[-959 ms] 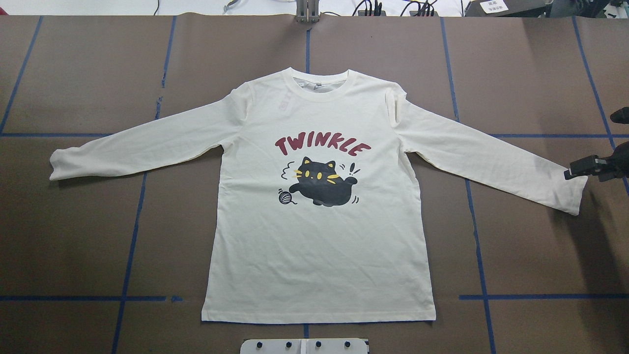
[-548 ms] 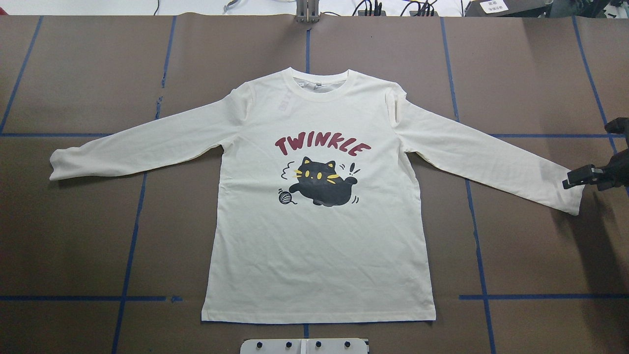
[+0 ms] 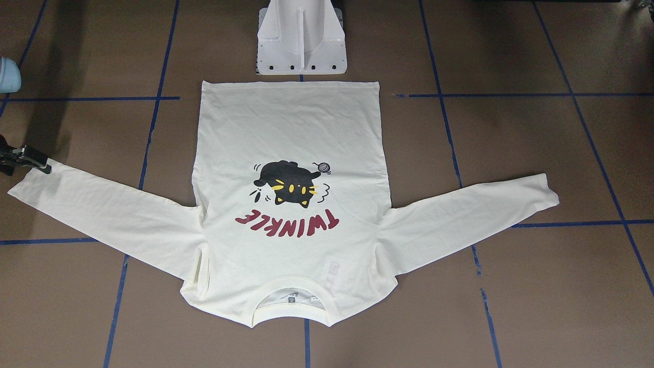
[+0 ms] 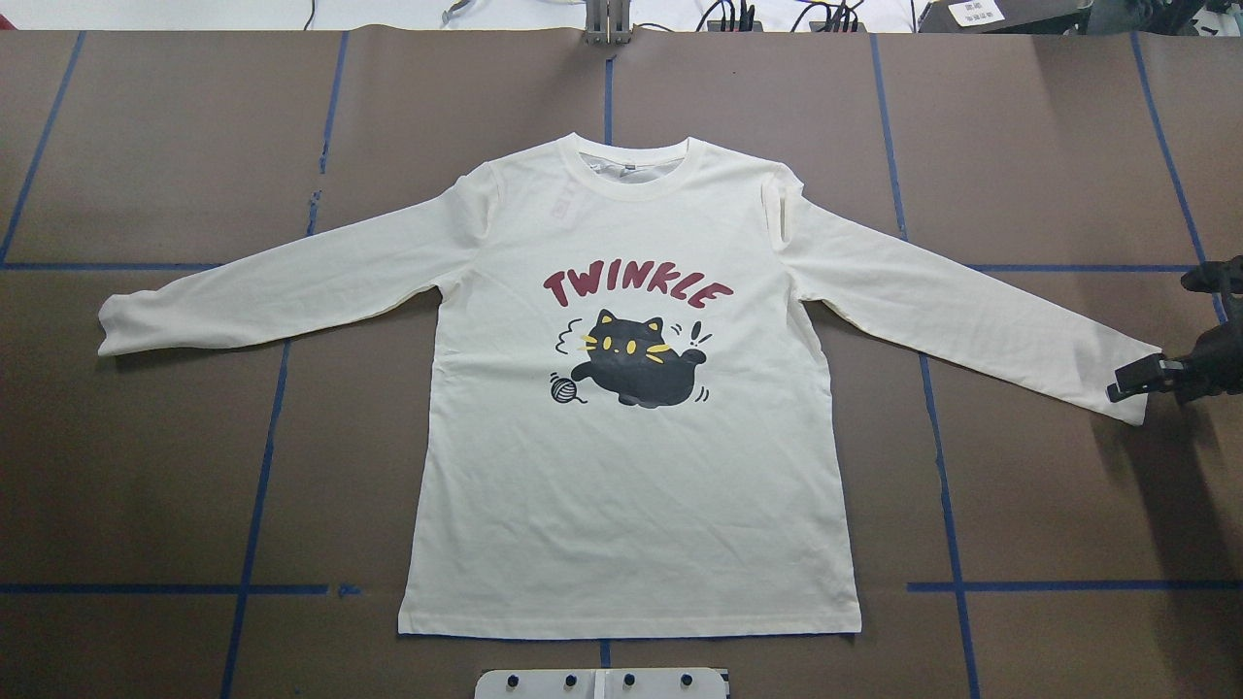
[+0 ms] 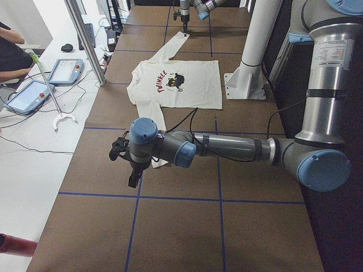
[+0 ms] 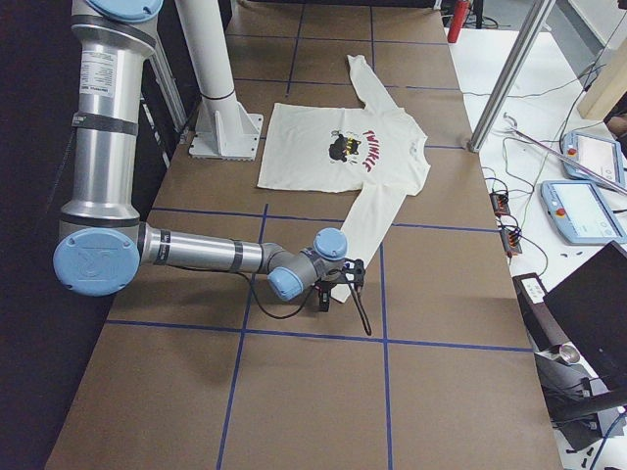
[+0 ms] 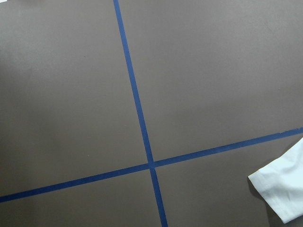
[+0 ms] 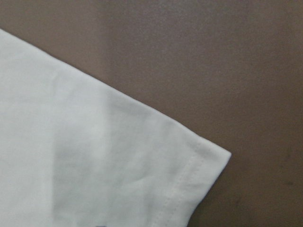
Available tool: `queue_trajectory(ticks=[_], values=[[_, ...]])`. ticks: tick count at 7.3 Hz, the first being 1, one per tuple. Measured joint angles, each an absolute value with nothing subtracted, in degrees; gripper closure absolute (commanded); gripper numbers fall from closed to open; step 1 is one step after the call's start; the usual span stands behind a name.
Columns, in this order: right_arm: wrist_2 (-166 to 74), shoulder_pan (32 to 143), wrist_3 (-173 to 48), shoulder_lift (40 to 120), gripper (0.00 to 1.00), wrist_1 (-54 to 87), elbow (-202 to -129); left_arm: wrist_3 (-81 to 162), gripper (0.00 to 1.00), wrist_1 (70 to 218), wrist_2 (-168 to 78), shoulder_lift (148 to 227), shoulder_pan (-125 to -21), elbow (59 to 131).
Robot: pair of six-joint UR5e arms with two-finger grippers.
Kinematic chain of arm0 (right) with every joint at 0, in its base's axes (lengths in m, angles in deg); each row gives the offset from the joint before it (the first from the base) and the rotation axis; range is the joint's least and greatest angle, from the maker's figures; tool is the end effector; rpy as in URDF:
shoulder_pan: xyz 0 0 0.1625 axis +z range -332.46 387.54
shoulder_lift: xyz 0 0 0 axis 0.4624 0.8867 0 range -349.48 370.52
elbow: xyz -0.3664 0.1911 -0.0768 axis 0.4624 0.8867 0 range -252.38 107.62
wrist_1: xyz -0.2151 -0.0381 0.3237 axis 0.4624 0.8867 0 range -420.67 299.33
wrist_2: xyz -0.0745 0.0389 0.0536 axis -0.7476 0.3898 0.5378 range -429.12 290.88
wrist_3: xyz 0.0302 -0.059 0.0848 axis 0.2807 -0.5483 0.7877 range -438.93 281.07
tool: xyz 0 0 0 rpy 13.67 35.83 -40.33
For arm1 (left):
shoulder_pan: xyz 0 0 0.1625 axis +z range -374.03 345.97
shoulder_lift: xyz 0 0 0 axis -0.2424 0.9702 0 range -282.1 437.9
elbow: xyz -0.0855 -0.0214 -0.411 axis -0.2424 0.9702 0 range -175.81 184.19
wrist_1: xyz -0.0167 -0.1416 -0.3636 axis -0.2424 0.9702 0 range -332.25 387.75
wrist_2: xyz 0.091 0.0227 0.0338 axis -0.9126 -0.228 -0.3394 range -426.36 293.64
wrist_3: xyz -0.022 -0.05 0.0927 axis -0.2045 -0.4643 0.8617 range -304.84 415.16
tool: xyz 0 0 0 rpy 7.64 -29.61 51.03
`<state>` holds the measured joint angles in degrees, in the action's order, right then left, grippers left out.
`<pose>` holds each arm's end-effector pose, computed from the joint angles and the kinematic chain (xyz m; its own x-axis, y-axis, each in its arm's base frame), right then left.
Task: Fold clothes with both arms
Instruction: 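Lower the right gripper and grasp the sleeve cuff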
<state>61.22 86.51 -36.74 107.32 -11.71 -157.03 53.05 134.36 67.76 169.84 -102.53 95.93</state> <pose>-0.1704 -0.4064 0.6808 0.6675 0.0142 0.7445 0.0040 0.9997 -0.0227 -0.0454 -0.5022 0.5969 0.7118 0.2253 -0.6653 0.0017 0.9466 0.3224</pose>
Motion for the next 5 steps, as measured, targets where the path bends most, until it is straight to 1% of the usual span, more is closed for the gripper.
queue_trajectory(ticks=[3, 4, 5], values=[[61.8, 86.8, -36.7, 107.3, 0.39, -11.3, -158.3, 53.1, 0.00, 135.8, 67.9, 169.7, -102.5, 94.9], [61.9, 86.9, -36.7, 107.5, 0.46, -11.1, -158.8, 53.1, 0.00, 136.3, 68.2, 169.7, -102.5, 94.6], [61.9, 87.0, -36.7, 107.5, 0.57, -11.0, -159.0, 53.1, 0.00, 136.5, 68.5, 169.7, -102.5, 94.4]])
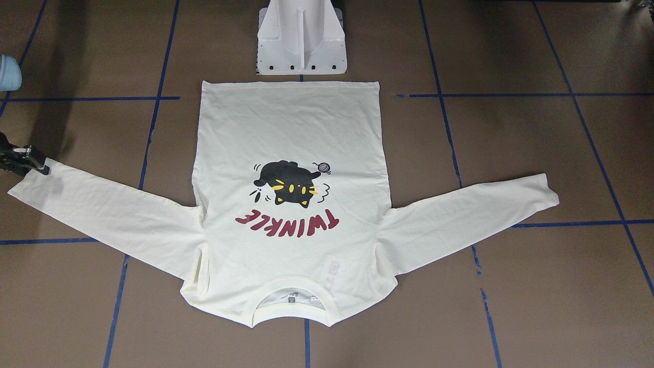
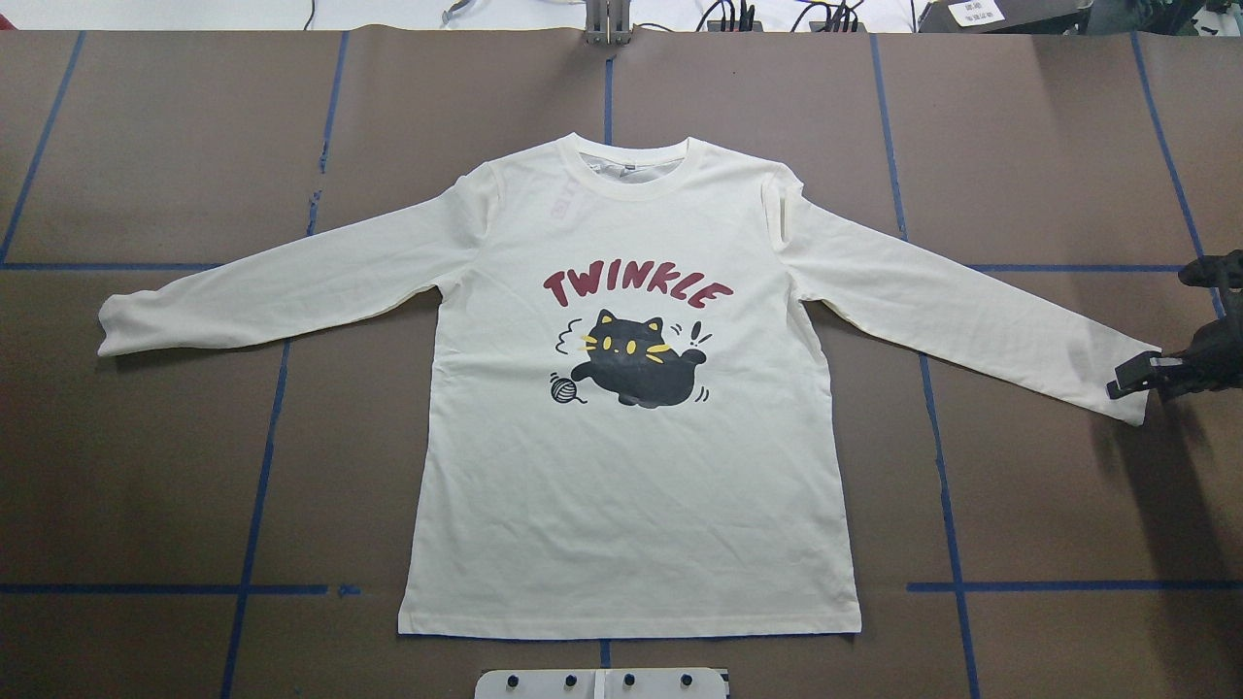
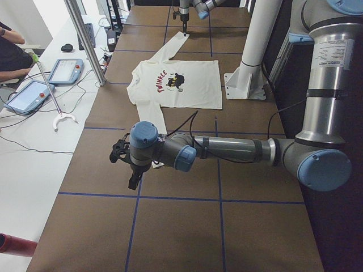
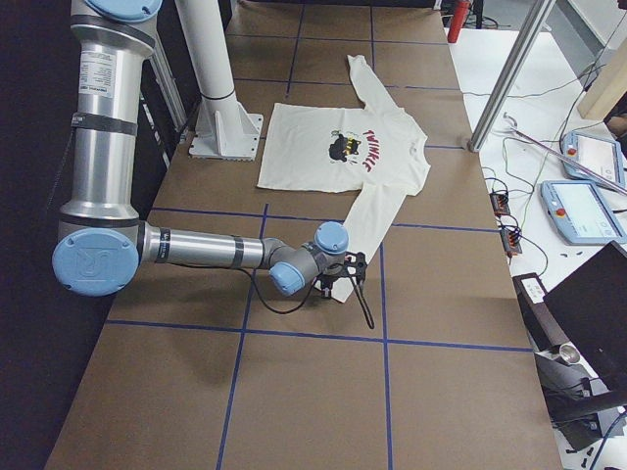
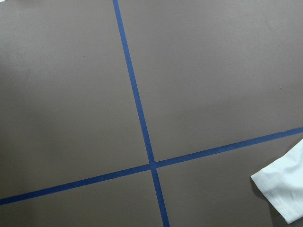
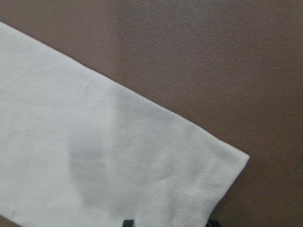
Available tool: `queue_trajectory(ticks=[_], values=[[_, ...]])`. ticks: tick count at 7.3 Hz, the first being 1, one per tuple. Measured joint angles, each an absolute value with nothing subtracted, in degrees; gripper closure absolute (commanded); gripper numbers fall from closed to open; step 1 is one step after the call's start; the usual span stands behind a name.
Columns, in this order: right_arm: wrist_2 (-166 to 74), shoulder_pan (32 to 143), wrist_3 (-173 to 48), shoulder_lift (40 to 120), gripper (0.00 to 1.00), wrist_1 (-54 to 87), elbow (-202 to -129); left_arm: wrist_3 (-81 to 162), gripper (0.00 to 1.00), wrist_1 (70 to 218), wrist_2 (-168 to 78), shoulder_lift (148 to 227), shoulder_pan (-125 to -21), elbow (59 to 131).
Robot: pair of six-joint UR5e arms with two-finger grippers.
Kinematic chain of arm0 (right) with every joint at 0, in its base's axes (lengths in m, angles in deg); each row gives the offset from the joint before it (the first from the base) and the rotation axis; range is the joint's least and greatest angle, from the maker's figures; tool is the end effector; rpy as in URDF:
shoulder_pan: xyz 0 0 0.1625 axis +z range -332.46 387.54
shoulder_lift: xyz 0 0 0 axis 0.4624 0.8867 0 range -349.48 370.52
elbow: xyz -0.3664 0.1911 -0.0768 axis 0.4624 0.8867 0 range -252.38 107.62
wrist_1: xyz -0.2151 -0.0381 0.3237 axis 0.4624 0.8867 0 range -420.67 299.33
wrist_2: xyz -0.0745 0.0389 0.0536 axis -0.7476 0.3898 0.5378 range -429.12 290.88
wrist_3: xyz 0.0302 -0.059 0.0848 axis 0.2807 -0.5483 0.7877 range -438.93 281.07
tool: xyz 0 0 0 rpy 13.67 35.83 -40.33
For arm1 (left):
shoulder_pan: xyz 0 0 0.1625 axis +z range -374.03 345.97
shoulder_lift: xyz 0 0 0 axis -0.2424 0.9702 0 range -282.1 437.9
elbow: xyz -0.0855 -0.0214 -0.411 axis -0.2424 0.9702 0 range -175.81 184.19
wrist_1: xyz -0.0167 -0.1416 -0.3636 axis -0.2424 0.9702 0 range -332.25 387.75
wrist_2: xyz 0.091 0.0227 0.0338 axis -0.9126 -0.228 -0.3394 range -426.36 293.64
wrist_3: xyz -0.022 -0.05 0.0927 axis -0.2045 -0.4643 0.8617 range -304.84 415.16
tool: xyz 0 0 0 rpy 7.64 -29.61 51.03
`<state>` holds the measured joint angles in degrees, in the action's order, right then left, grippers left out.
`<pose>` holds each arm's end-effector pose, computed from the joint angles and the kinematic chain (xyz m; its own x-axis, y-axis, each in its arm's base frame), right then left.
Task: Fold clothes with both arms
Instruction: 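Lower the right gripper and grasp the sleeve cuff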
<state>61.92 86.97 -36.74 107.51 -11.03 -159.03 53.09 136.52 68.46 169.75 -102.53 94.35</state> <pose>-0.1684 -0.4080 0.6660 0.6530 0.0069 0.7573 0.0023 0.9999 -0.0111 -0.0445 -0.5021 0.6057 0.7030 0.2345 -0.6714 0.0010 0.9438 0.3306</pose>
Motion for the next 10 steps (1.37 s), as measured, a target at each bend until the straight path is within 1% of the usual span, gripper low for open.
queue_trajectory(ticks=[2, 3, 4, 5, 8, 10], values=[[61.9, 87.1, -36.8, 107.5, 0.58, -10.9, -159.1, 53.1, 0.00, 136.6, 68.6, 169.8, -102.5, 94.3], [61.9, 87.1, -36.8, 107.5, 0.76, -10.9, -159.0, 53.1, 0.00, 136.6, 68.6, 169.8, -102.5, 94.3], [61.9, 87.1, -36.8, 107.5, 0.90, -10.9, -158.9, 53.1, 0.00, 136.6, 68.6, 169.8, -102.5, 94.3], [61.8, 87.0, -36.7, 107.4, 1.00, -10.8, -158.9, 53.1, 0.00, 136.6, 68.6, 169.8, -102.5, 94.3], [61.9, 87.6, -36.7, 106.9, 1.00, -10.9, -159.2, 53.1, 0.00, 137.4, 68.7, 169.8, -102.5, 94.2], [62.3, 89.0, -36.7, 106.9, 1.00, -11.0, -162.3, 53.1, 0.00, 138.2, 68.7, 169.7, -102.5, 93.7]])
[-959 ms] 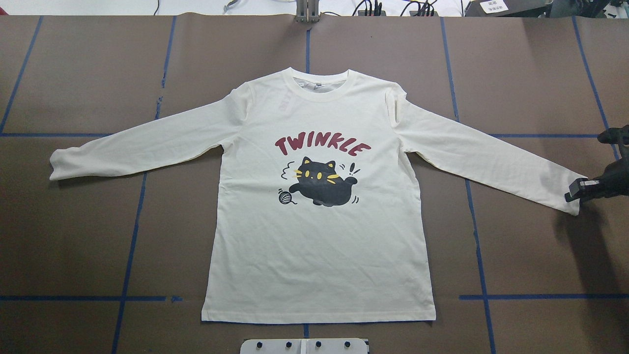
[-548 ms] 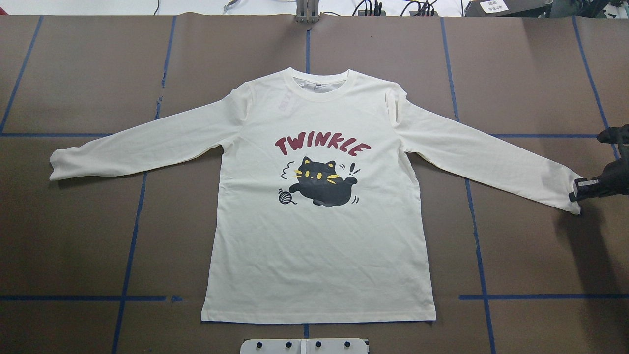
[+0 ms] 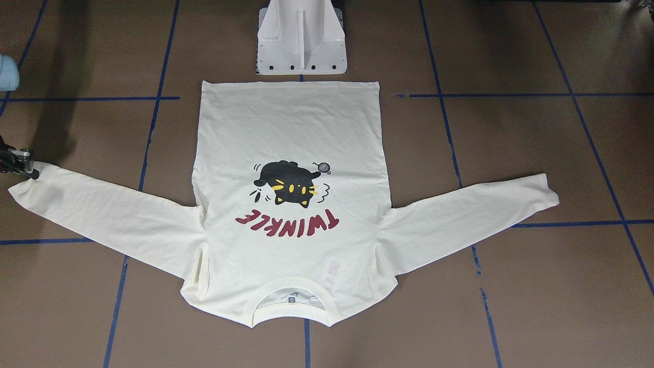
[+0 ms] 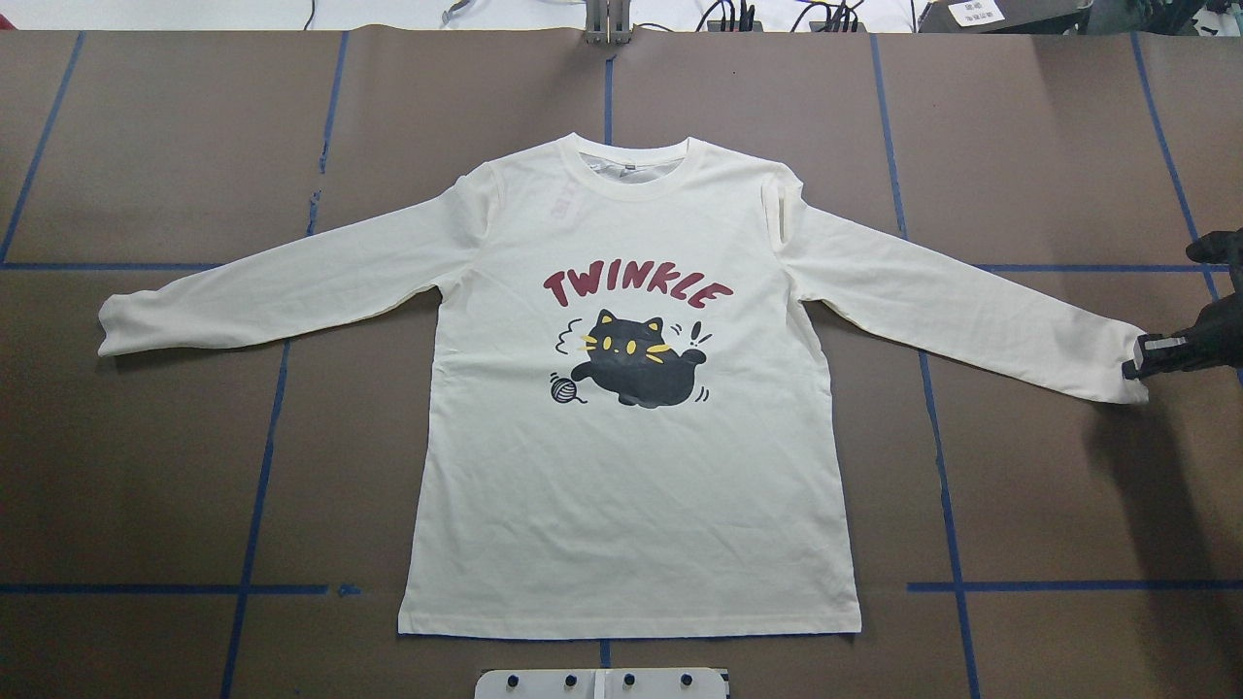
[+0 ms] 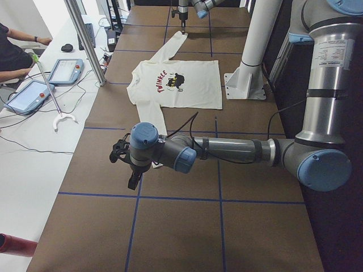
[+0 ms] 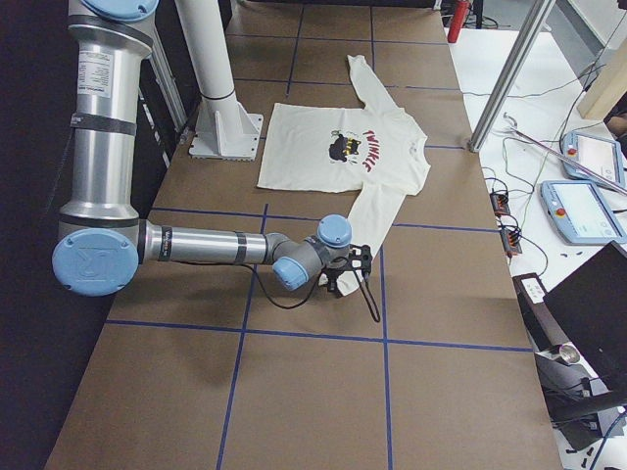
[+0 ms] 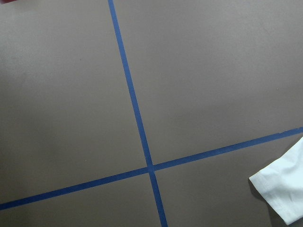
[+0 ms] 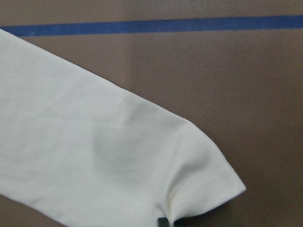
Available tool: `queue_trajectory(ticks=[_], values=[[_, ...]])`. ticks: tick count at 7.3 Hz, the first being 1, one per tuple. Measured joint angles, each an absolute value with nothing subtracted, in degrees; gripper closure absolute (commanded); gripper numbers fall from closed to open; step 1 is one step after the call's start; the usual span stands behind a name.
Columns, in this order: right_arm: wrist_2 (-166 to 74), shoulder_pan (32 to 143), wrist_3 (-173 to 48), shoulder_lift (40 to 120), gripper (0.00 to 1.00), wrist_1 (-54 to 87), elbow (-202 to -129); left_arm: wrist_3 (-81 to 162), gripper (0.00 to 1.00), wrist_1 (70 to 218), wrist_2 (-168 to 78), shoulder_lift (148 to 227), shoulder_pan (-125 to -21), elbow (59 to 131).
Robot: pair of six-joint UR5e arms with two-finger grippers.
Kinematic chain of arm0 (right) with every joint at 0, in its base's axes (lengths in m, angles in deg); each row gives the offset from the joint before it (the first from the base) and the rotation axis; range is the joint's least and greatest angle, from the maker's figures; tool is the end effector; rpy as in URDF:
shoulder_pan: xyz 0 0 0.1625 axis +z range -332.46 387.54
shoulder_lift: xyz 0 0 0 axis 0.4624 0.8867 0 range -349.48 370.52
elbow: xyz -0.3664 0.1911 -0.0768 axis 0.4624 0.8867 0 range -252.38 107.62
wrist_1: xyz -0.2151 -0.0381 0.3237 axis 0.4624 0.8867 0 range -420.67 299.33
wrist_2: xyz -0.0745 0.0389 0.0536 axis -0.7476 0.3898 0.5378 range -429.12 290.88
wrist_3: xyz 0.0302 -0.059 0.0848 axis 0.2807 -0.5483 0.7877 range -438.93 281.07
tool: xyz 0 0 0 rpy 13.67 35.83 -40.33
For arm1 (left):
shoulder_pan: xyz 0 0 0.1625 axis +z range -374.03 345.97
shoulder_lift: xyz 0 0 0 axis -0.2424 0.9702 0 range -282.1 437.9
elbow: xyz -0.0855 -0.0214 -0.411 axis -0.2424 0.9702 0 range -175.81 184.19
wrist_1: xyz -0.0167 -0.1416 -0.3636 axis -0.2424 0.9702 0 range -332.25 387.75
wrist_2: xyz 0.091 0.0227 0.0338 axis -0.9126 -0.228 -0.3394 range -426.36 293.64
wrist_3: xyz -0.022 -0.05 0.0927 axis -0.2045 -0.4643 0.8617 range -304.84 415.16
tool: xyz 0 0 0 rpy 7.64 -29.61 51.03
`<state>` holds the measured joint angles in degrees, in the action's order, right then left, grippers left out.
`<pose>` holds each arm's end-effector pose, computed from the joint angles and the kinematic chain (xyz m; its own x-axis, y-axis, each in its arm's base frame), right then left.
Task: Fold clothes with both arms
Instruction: 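Lower the right gripper and grasp the sleeve cuff, then lift the cuff and carry it across the shirt body toward the collar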
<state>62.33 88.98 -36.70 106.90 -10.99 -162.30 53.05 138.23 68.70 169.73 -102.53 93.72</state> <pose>-0.1588 -0.4212 0.6330 0.6236 -0.0150 0.7816 -0.0300 0.9986 0.0431 -0.0441 -0.5026 0.6074 0.6997 0.2473 -0.6703 0.0015 0.9377 0.3474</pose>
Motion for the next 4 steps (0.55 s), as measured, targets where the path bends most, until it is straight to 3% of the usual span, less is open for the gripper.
queue_trajectory(ticks=[2, 4], values=[[65.2, 90.0, -34.7, 103.4, 1.00, -11.1, -165.6, 53.0, 0.00, 138.4, 68.8, 169.7, -102.5, 93.6], [66.7, 89.5, -23.2, 91.7, 1.00, -11.1, -165.0, 52.9, 0.00, 138.4, 69.7, 169.7, -102.5, 93.6]])
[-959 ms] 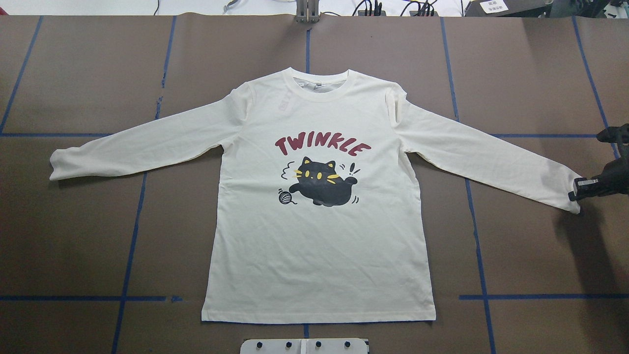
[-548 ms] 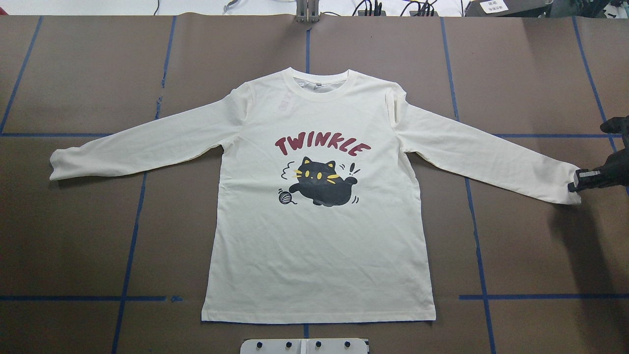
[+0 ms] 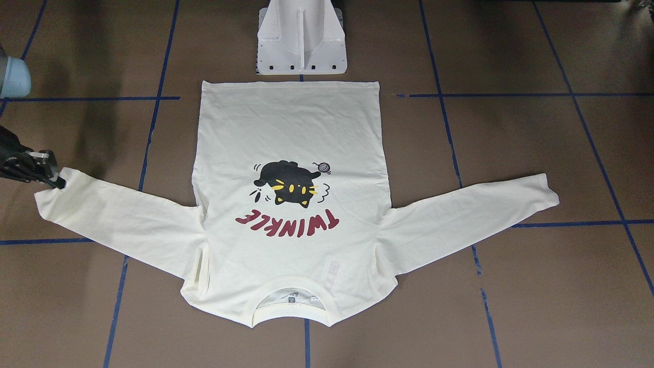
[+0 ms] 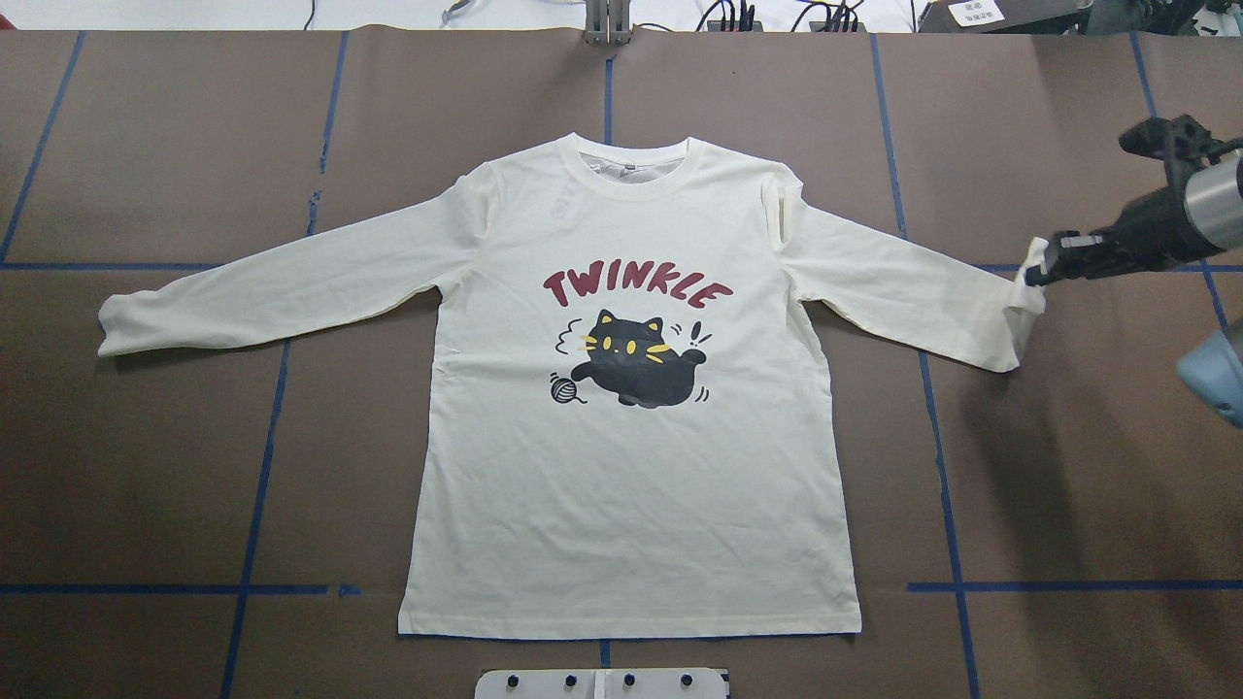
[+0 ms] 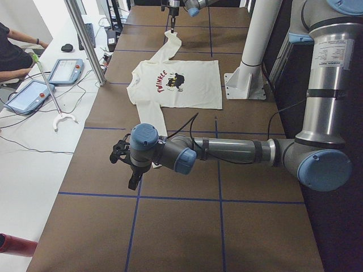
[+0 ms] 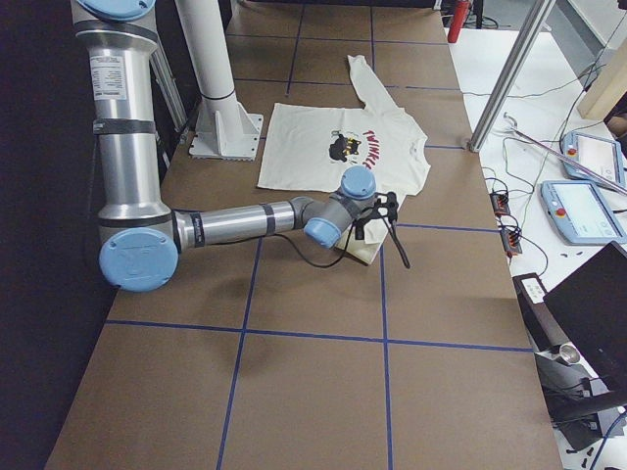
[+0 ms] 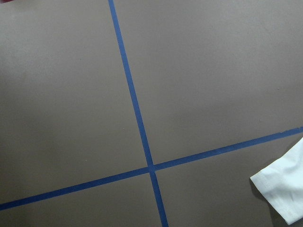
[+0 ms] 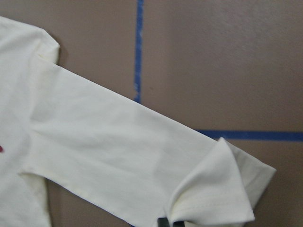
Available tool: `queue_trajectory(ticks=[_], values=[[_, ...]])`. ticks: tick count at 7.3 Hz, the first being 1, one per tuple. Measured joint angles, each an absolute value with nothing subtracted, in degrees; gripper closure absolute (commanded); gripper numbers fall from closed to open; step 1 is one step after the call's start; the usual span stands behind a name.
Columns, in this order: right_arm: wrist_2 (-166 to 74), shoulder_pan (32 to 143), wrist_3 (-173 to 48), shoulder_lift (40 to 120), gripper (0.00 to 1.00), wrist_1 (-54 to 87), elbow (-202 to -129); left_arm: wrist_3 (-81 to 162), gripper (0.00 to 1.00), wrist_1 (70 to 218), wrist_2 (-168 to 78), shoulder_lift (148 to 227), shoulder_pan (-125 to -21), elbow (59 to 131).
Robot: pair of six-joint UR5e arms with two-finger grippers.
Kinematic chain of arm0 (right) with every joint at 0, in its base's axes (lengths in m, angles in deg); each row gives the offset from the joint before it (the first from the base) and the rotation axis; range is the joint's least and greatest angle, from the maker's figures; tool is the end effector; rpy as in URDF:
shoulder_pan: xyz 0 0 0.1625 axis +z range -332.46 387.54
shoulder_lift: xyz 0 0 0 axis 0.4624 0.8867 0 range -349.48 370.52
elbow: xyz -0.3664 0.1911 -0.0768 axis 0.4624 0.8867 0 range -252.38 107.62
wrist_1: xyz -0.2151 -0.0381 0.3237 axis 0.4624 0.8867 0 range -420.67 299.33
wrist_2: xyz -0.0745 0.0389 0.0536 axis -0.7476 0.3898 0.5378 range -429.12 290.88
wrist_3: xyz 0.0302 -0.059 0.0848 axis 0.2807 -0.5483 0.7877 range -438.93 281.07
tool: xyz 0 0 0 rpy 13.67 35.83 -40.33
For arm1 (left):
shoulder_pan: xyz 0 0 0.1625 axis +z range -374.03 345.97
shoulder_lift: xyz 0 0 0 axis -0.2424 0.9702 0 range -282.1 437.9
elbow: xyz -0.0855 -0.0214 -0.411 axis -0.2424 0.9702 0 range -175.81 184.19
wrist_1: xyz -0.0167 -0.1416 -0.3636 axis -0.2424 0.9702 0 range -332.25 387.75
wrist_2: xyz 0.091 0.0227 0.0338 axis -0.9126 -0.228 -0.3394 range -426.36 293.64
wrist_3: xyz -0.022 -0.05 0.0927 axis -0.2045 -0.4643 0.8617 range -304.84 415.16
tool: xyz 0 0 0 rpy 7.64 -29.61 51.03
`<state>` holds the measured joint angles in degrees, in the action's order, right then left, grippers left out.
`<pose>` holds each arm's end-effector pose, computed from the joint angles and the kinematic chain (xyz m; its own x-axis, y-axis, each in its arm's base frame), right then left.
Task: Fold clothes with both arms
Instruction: 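Lift the cuff and carry it across the shirt body toward the collar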
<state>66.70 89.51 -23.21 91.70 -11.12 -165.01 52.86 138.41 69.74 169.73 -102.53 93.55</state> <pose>-0.2066 -0.5072 0.4728 0.4366 -0.0150 0.8995 -0.1258 0.9890 0.0776 -0.0428 -0.5020 0.6071 0.6866 0.2487 -0.6832 0.0033 0.9386 0.3449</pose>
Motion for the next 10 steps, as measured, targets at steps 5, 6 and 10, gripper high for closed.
queue_trajectory(ticks=[5, 6, 10], values=[[64.2, 82.6, -5.4, 51.7, 1.00, -9.9, -149.3, 52.7, 0.00, 138.5, 70.6, 169.6, -102.5, 93.4], [58.2, 77.6, -5.1, 45.9, 1.00, -9.1, -146.6, 52.7, 0.00, 138.5, 70.6, 169.5, -102.5, 93.5], [42.6, 64.2, -5.5, 39.3, 1.00, -10.7, -138.4, 52.6, 0.00, 138.5, 70.7, 169.4, -102.5, 93.6]])
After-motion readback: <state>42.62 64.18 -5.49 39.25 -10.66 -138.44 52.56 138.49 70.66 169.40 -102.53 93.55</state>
